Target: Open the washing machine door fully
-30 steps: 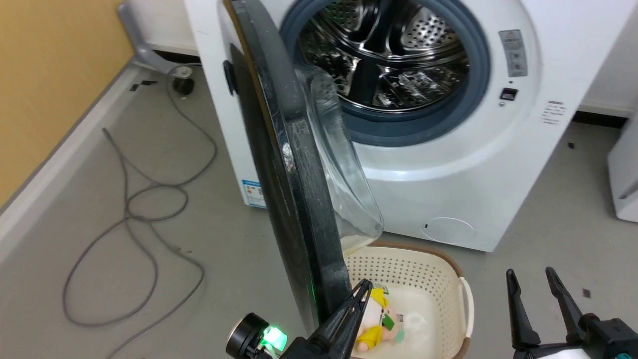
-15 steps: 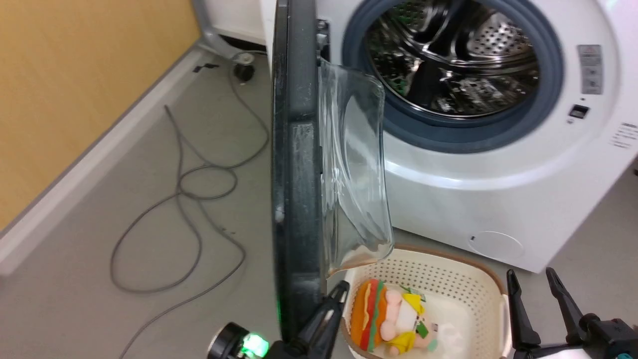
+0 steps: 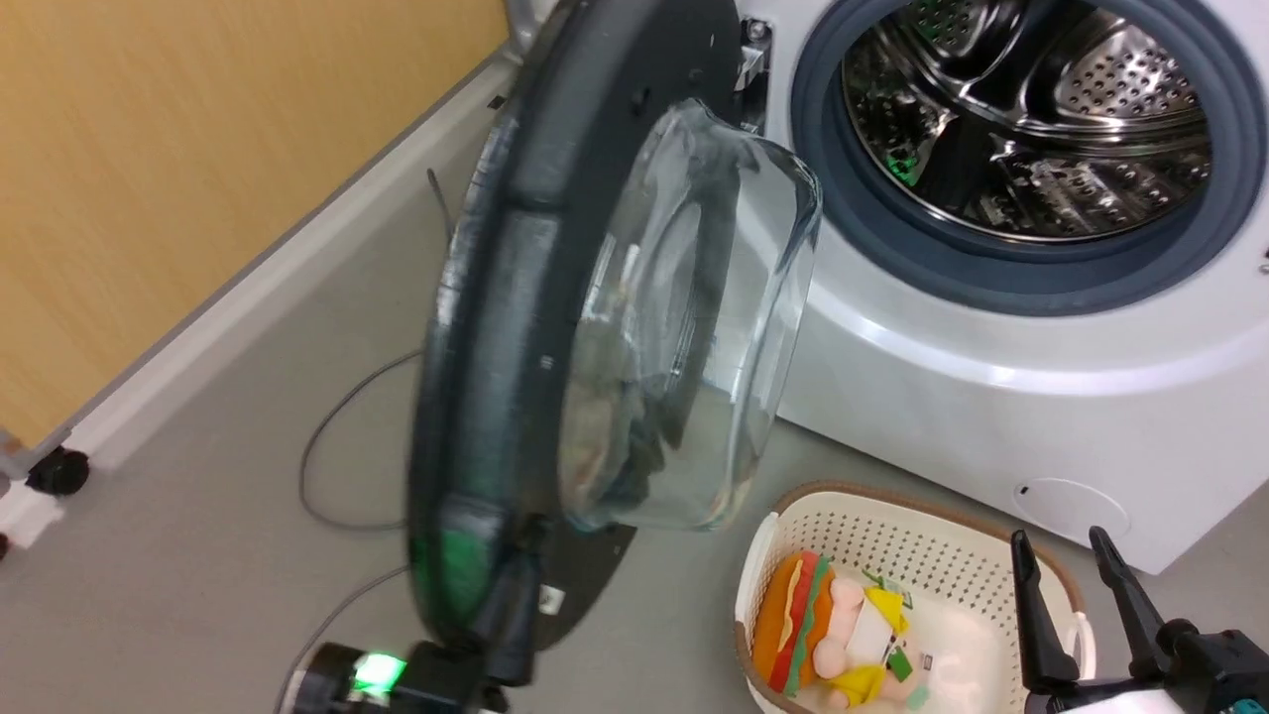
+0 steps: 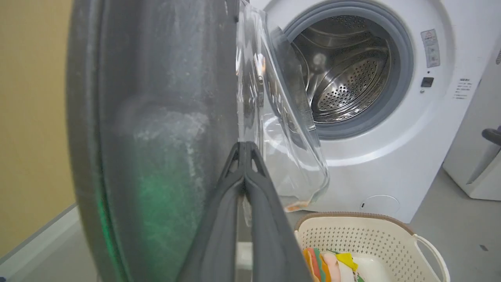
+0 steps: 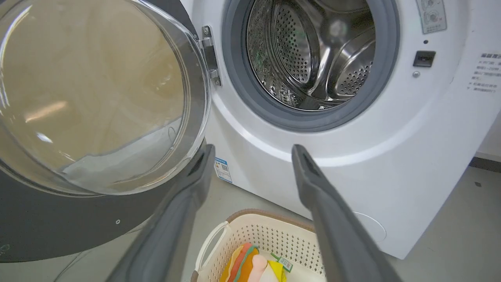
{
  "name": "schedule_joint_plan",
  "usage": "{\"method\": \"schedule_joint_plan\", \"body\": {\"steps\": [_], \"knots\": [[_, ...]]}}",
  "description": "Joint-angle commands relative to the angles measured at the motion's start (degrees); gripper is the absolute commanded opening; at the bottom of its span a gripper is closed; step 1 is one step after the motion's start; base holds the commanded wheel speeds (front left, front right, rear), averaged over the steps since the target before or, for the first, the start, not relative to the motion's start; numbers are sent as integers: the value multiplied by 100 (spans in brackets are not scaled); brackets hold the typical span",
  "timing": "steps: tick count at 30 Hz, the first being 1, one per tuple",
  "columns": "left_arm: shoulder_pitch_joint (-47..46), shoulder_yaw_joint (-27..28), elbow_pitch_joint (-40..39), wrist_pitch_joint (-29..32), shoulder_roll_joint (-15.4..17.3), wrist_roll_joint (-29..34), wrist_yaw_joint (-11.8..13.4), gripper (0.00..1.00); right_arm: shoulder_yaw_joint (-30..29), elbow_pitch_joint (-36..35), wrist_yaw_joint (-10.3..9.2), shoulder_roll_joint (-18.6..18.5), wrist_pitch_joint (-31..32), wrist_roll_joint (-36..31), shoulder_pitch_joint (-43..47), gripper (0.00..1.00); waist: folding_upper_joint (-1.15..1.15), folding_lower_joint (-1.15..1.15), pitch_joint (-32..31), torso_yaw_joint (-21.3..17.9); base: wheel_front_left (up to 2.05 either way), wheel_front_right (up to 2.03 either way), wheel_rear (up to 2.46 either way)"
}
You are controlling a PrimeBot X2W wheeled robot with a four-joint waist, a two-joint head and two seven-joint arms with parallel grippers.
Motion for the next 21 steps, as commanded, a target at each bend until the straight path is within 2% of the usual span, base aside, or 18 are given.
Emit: {"method": "schedule_joint_plan", "body": {"steps": [1,8,21], "knots": [[-28,190,9,-7,71,-34,61,0,-2,-20,5,20,-19,-45,-101,100,0,0,61,50,0,0,0],[-279,1026,162,-7,98,-198,189,0,38,-37,5,20,-19,-144,-233,100,0,0,272,12,0,0,0],[-978,2497,586,-7,-3,-393,254,0,32,-59,5,-145,-19,-298,-470,100,0,0,822,-306,0,0,0]]}}
